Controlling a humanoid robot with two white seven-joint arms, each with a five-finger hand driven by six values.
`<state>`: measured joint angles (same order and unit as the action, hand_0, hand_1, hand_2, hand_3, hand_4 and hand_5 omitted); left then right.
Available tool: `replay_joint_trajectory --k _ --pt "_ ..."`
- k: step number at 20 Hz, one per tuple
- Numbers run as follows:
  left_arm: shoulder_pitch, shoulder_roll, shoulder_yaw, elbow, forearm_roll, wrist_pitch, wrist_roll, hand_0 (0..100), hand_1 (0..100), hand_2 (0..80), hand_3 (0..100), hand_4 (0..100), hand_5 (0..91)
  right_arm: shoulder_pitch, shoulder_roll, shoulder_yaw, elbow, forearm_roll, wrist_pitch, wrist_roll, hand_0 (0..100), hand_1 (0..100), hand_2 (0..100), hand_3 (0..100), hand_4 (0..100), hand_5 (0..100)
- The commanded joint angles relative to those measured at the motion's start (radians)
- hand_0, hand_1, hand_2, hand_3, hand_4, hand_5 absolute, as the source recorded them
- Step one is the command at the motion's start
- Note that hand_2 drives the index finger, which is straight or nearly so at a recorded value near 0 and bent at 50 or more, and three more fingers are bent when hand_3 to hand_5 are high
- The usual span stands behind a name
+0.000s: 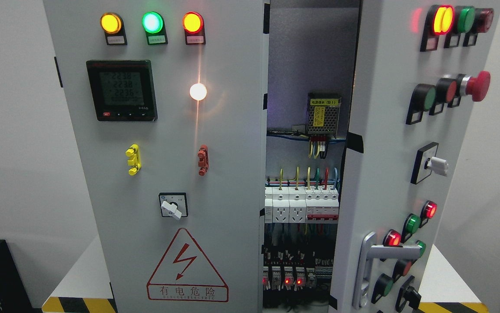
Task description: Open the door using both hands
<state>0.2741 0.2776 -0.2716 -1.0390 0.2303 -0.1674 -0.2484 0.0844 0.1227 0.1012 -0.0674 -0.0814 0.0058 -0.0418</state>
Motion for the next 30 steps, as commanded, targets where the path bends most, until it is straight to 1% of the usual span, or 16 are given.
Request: replay_joint_trajectory --k 1,5,8,9,12,13,18,21,25,30 --pt "0.022 0.182 -0.122 -0.607 0.078 0.003 -0.003 0 0 0.0 0 0 0.0 0.000 0.000 0.000 0.000 0.000 0.000 0.000 0 0 0 0 0 0" --pt "0.011 0.294 -0.172 -0.774 0.165 0.003 -0.005 0 0 0.0 0 0 0.0 0.000 0.000 0.000 0.000 -0.001 -0.001 0.000 0 0 0 0 0 0" --pt "-0.016 0.365 -0.178 -0.881 0.222 0.003 -0.005 0 0 0.0 0 0 0.0 0.000 0.000 0.000 0.000 0.000 0.000 0.000 0 0 0 0 0 0" --pt "-0.038 0.388 -0.178 -0.910 0.250 0.003 -0.005 0 0 0.0 0 0 0.0 0.000 0.000 0.000 0.000 0.000 0.000 0.000 0 0 0 0 0 0" --pt "-0.123 0.474 -0.195 -0.961 0.378 0.005 -0.005 0 0 0.0 0 0 0.0 0.000 0.000 0.000 0.000 0.000 0.000 0.000 0 0 0 0 0 0" --pt "-0.160 0.497 -0.204 -0.970 0.411 0.005 -0.005 0 0 0.0 0 0 0.0 0.000 0.000 0.000 0.000 0.000 0.000 0.000 0 0 0 0 0 0" --pt "-0.338 0.581 -0.207 -1.010 0.581 0.008 -0.005 0 0 0.0 0 0 0.0 0.000 0.000 0.000 0.000 0.000 -0.001 0.000 0 0 0 0 0 0" --pt "-0.417 0.617 -0.215 -1.027 0.642 0.009 -0.006 0 0 0.0 0 0 0.0 0.000 0.000 0.000 0.000 0.000 0.000 0.000 0 0 0 0 0 0" --pt "-0.513 0.647 -0.267 -1.040 0.710 0.009 -0.006 0 0 0.0 0 0 0.0 0.000 0.000 0.000 0.000 0.000 0.000 0.000 0 0 0 0 0 0" --pt "-0.613 0.649 -0.273 -1.061 0.794 0.014 -0.006 0 0 0.0 0 0 0.0 0.000 0.000 0.000 0.000 0.000 0.000 0.000 0 0 0 0 0 0"
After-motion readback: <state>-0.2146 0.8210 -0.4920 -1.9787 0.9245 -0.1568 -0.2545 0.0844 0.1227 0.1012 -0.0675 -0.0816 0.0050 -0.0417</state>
